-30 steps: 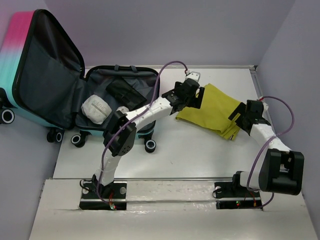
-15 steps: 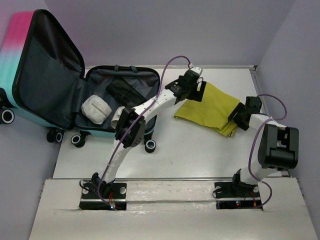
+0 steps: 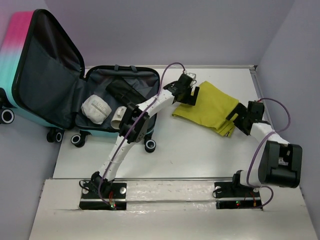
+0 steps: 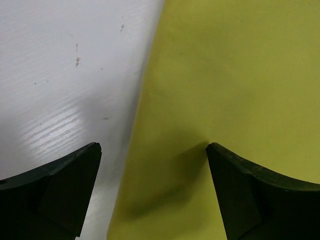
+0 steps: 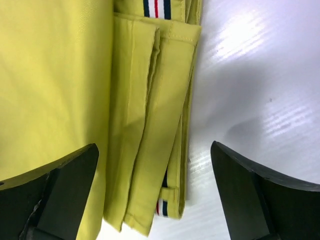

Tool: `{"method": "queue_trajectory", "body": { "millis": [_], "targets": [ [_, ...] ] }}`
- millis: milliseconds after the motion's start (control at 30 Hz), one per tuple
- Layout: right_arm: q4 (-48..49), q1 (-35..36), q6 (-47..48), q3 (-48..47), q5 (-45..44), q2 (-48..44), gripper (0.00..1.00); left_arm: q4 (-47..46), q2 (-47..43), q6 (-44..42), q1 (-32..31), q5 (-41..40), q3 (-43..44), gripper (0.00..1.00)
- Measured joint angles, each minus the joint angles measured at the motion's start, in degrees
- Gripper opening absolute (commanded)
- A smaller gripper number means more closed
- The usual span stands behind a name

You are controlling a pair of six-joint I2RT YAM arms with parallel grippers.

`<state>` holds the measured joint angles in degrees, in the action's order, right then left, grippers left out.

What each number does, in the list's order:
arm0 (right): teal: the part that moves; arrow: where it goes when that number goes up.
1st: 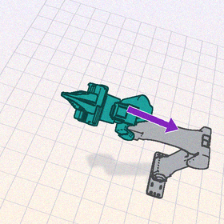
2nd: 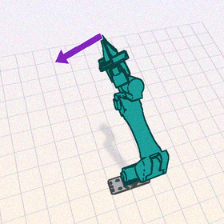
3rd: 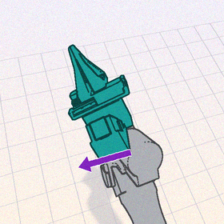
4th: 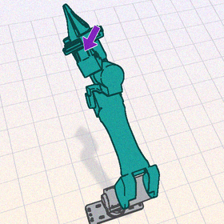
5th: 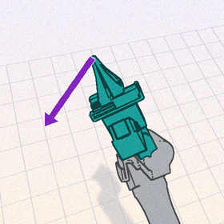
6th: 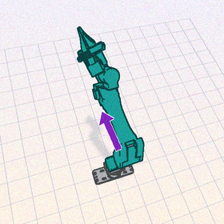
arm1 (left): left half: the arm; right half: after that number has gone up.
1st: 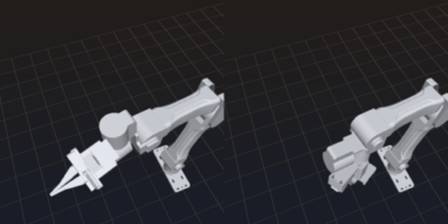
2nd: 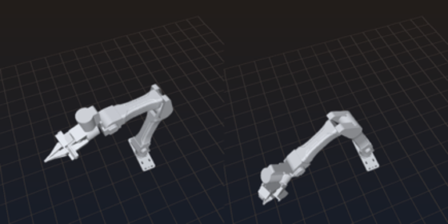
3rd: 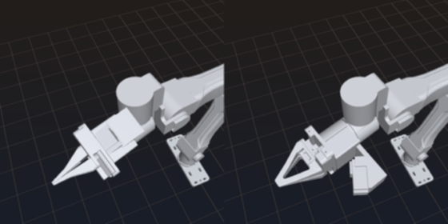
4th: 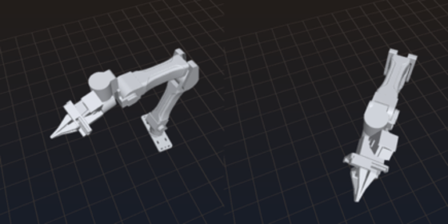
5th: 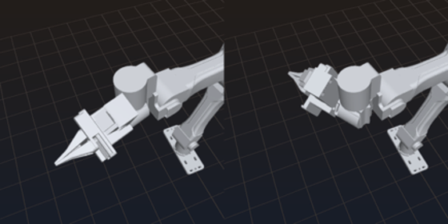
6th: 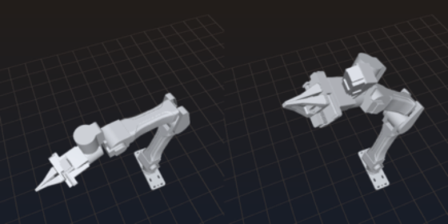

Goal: Pack the luggage

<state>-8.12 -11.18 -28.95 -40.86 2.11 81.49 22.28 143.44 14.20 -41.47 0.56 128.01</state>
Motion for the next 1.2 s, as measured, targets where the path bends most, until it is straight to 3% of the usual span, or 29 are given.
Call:
{"method": "queue_trajectory", "body": {
  "millis": [200, 467, 567, 600, 700, 833, 933, 1033, 1100, 1133, 1200],
  "targets": [
    [-0.22, 0.00, 0.24, 2.80, 0.57, -8.24, 1.00, -2.40, -0.02, 0.46, 0.42, 1.38, -2.67, 0.99],
    [1.18, 0.00, 1.07, 1.18, 6.05, 1.31, 1.00, -3.21, -0.04, 0.48, 0.68, 2.45, -2.78, 0.99],
    [2.38, 0.00, 1.11, -0.22, 6.62, 3.80, 0.73, -3.26, -0.04, 0.50, 0.87, 2.80, -2.78, 0.99],
    [2.56, 0.00, 1.03, -0.79, 6.78, 4.66, 0.51, -3.26, -0.04, 0.50, 1.09, 3.04, -2.78, 0.99],
    [3.37, -0.02, 0.15, -0.98, 6.99, 5.79, 0.14, -3.32, -0.04, 0.72, 1.38, 3.87, -2.78, 0.99],
    [4.52, 0.00, -1.18, -0.13, 6.80, 4.90, 0.07, -3.52, -0.04, 1.42, 1.51, 5.46, -2.75, 0.99],
    [4.48, 0.00, -1.81, 1.05, 6.12, 2.84, 0.07, -4.07, -0.02, 2.23, 1.70, 6.97, -2.75, 0.86],
    [3.56, 0.04, -1.90, 2.10, 5.42, 0.04, 0.07, -5.14, 0.09, 3.13, 1.79, 8.48, -2.78, 0.65],
    [3.06, 0.04, -1.77, 2.25, 5.44, -1.27, 0.07, -6.23, 0.37, 3.93, 1.81, 9.92, -2.78, 0.45],
    [2.97, 0.04, -1.68, 2.25, 5.66, -1.49, 0.07, -7.19, 0.72, 4.33, 1.81, 11.23, -2.78, 0.28],
    [2.91, 0.04, -1.53, 2.25, 5.86, -1.42, 0.07, -8.22, 1.51, 5.70, 1.86, 12.55, -2.78, 0.10]
  ]
}}
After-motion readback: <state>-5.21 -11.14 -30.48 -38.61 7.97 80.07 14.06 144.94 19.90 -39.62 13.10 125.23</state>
